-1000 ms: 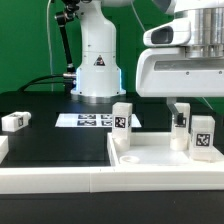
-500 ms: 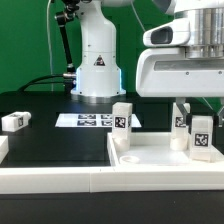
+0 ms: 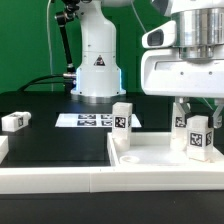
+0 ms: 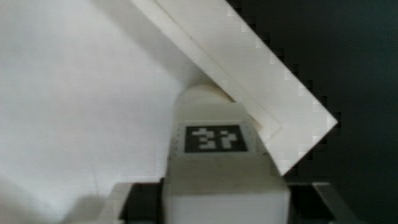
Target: Assemble square table
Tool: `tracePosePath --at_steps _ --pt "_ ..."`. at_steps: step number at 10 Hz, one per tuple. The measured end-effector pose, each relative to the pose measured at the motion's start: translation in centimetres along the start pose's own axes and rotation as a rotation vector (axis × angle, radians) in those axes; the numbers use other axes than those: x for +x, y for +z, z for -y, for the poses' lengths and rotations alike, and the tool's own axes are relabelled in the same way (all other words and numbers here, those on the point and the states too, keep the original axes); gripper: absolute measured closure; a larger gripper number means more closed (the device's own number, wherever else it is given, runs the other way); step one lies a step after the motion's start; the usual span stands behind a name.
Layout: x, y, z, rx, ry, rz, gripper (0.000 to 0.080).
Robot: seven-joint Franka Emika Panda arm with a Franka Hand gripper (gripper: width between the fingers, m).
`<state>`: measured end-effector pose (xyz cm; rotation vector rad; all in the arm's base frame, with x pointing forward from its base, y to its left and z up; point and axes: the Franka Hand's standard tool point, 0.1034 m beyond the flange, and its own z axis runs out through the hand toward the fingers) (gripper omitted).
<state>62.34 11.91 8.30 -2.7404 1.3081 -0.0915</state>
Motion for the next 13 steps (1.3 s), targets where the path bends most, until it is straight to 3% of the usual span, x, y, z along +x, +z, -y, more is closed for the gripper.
tracePosePath --at_steps 6,13 --pt "-0.59 0.04 0.37 0.024 0.51 0.025 0.0509" --pt "-0.46 0.12 0.44 0.032 0.787 0.038 0.0509"
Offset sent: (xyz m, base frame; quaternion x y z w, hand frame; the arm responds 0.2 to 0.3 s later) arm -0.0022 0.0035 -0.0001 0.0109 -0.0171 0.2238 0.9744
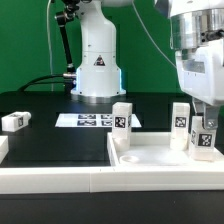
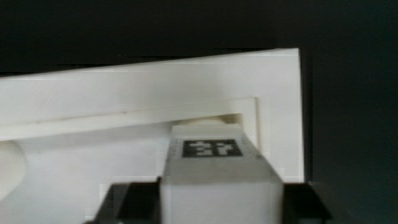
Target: Assemble square table
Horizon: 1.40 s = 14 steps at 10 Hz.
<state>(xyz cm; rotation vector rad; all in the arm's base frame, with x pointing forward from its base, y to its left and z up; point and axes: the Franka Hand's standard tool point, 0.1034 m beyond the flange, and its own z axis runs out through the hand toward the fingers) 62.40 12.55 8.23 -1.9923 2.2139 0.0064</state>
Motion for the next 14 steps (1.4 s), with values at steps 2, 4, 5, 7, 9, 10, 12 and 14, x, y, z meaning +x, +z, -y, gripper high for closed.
tracePosePath --at_steps 2,4,5,7,9,10,12,14 --pt "0.03 0.11 -0.22 -0.016 -0.059 -0.001 0.0397" --pt "0.09 0.17 -0.25 -0.057 -0.152 -0.001 0.0242" --pt "0.03 0.15 -0.19 -0.059 -0.228 0.002 0.017" --pt "0.03 0.15 -0.13 -0.054 -0.371 0.007 0.0154" --pt "0.1 0.18 -0.12 -0.051 -0.505 0.008 0.0151" --pt "0.11 0.18 -0.11 -0.051 -0.568 0.01 0.0151" --pt "0.17 0.17 -0.09 -0.051 -0.712 0.013 0.0151" --pt "0.34 0.15 -0.11 -0.058 -0.862 0.012 0.0151"
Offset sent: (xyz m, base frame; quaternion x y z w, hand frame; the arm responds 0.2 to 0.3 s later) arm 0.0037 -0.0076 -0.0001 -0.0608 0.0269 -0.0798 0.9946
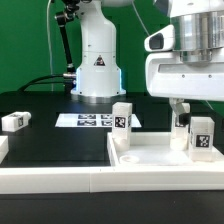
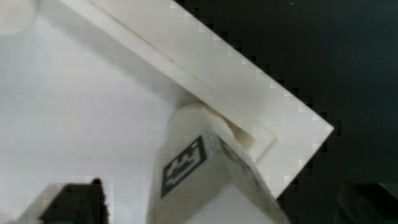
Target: Assemble square table
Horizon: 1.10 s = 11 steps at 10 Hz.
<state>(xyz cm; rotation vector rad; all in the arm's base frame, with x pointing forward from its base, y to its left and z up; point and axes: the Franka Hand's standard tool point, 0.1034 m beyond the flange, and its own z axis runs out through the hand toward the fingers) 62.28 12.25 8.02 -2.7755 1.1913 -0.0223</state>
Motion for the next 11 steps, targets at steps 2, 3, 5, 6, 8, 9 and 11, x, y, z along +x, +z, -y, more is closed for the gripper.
tracePosePath --at_steps 2,3,5,6,8,9,11 --pt "0.16 -0.07 -0.02 -0.016 -0.161 -0.015 0.0151" --pt "0.44 -0.11 -0.13 -0.016 -0.277 -0.018 0.0151" --pt "0.74 -0.14 -0.34 -0.019 -0.384 -0.018 0.0151" --pt "0.78 -0.14 -0.39 -0.029 -0.486 -0.022 0.0151" --pt "0.83 -0.14 -0.45 -0.041 -0.579 -0.027 0.0151" --pt "0.96 -0.15 -0.54 -0.047 -0.628 -0.028 0.0274" --pt "0.96 -0.14 -0.54 -0.047 -0.61 -0.029 0.0408"
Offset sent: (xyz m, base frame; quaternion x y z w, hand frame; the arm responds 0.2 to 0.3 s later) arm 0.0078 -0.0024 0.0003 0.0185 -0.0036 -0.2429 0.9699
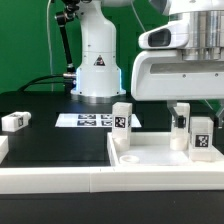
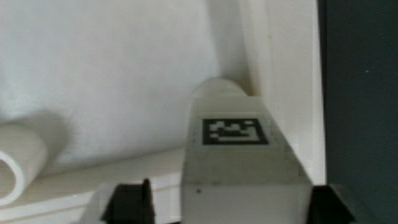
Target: Assemble square table
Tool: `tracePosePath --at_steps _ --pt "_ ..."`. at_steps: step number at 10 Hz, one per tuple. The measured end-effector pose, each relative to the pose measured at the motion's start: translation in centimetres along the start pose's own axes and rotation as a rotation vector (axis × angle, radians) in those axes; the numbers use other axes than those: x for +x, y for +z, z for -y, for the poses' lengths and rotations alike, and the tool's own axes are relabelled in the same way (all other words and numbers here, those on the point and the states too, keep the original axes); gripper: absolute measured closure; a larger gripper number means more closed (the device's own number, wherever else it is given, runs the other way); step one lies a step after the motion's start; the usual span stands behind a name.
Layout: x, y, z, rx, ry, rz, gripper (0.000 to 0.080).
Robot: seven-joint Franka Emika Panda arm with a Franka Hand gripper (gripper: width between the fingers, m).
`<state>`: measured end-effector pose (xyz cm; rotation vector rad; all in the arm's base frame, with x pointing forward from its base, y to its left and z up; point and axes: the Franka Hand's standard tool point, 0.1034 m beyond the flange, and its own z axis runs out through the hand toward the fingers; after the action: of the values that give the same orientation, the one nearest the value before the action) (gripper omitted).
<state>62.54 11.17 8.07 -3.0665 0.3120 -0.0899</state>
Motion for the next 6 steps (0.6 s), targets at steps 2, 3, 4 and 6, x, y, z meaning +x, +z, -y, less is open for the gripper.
tracePosePath --at_steps 2,3,4,6 --pt "0.0 0.01 -0.01 0.0 0.021 0.0 0.0511" --pt "-0.01 0.01 0.01 0.001 0.087 0.0 0.0511" --pt "-0.01 0.02 0.01 0.001 0.152 0.0 0.0511" --pt "-0.02 0.02 0.02 0.001 0.289 0.001 0.0511"
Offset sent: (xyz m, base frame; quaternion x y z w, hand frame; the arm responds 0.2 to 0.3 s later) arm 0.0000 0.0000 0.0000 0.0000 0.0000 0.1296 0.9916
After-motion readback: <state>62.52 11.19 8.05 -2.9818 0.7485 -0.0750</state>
